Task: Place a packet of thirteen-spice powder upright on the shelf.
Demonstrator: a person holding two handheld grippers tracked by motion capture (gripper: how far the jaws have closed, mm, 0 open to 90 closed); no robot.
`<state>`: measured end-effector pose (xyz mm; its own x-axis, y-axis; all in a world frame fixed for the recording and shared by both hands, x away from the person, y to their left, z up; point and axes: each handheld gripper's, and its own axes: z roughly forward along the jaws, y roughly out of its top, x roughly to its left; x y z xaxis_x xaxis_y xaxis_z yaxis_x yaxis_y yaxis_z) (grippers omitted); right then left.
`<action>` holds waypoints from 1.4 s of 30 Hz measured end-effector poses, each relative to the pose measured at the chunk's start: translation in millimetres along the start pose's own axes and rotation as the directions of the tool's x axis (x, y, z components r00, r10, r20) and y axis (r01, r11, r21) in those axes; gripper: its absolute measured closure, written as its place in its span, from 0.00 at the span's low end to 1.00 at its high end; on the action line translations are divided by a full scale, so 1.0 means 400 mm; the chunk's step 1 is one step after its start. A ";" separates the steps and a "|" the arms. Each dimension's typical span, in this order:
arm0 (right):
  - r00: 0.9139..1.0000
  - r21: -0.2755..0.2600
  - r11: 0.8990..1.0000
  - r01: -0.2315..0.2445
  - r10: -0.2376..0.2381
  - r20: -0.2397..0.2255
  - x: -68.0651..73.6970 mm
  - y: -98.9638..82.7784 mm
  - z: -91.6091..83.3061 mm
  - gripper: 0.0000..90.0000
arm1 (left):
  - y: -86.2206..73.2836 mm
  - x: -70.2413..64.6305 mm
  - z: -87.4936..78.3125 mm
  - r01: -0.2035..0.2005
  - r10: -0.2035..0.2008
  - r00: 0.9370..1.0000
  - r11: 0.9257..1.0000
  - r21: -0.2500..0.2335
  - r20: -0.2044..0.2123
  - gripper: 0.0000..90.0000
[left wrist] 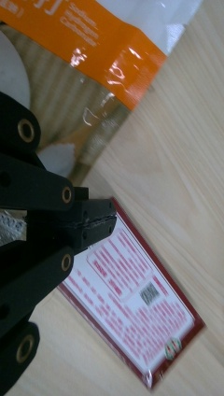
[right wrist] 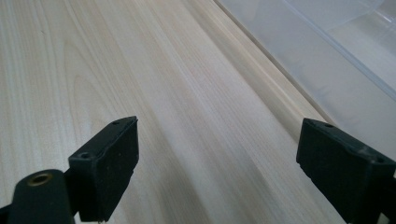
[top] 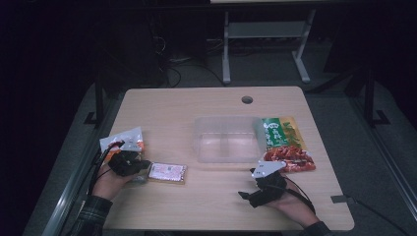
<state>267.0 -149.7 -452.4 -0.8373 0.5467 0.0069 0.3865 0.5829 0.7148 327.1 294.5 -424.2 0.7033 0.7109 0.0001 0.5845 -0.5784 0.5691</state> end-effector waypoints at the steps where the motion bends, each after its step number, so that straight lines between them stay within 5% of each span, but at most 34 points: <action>1: 1.000 0.000 1.000 0.001 -0.001 0.000 0.000 0.000 0.000 0.14 | -0.002 0.001 0.004 0.010 -0.010 1.000 1.000 -0.002 0.004 1.00; 12: 1.000 0.000 1.000 -0.001 0.001 0.000 -0.003 -0.001 -0.001 0.14 | 0.000 -0.010 0.029 0.000 -0.002 0.998 0.999 0.044 0.058 1.00; 15: 1.000 0.001 1.000 0.001 -0.001 0.000 -0.003 -0.001 0.000 0.14 | 0.003 -0.019 0.035 0.010 -0.014 0.996 0.999 0.038 0.084 1.00; 21: 1.000 0.002 1.000 0.001 -0.001 0.001 -0.003 -0.001 0.000 0.14 | 0.025 -0.068 0.057 -0.032 0.026 0.987 0.999 0.037 0.159 1.00; 27: 1.000 0.001 1.000 0.001 -0.001 0.001 -0.003 -0.001 -0.001 0.14 | 0.043 -0.112 0.073 -0.071 0.063 0.975 0.997 0.030 0.215 1.00; 31: 1.000 0.002 1.000 0.002 -0.002 0.003 -0.003 -0.001 0.000 0.14 | 0.059 -0.166 0.090 -0.116 0.110 0.957 0.993 0.008 0.268 1.00; 33: 1.000 0.003 1.000 0.001 -0.001 0.004 -0.003 -0.001 0.000 0.14 | 0.066 -0.177 0.093 -0.170 0.159 0.946 0.985 0.013 0.282 1.00; 35: 1.000 0.002 1.000 -0.005 0.005 0.004 -0.004 -0.001 -0.001 0.14 | 0.071 -0.194 0.097 -0.176 0.167 0.942 0.984 0.007 0.292 1.00; 38: 1.000 0.001 1.000 -0.004 0.004 0.005 -0.005 -0.001 -0.002 0.14 | 0.075 -0.203 0.094 -0.198 0.195 0.934 0.980 -0.022 0.299 1.00; 40: 1.000 0.001 1.000 -0.004 0.004 0.005 -0.005 -0.001 -0.002 0.14 | 0.079 -0.204 0.081 -0.198 0.206 0.935 0.979 -0.057 0.289 1.00; 42: 1.000 0.000 1.000 -0.004 0.004 0.004 -0.005 -0.001 -0.003 0.14 | 0.081 -0.202 0.067 -0.215 0.237 0.926 0.971 -0.105 0.293 0.97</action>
<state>268.0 -151.5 -452.0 -0.8344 0.5511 0.0072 0.3896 0.5805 0.7150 300.2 207.5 -427.7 0.9084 0.4046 -0.1057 0.3738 -0.6725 0.6387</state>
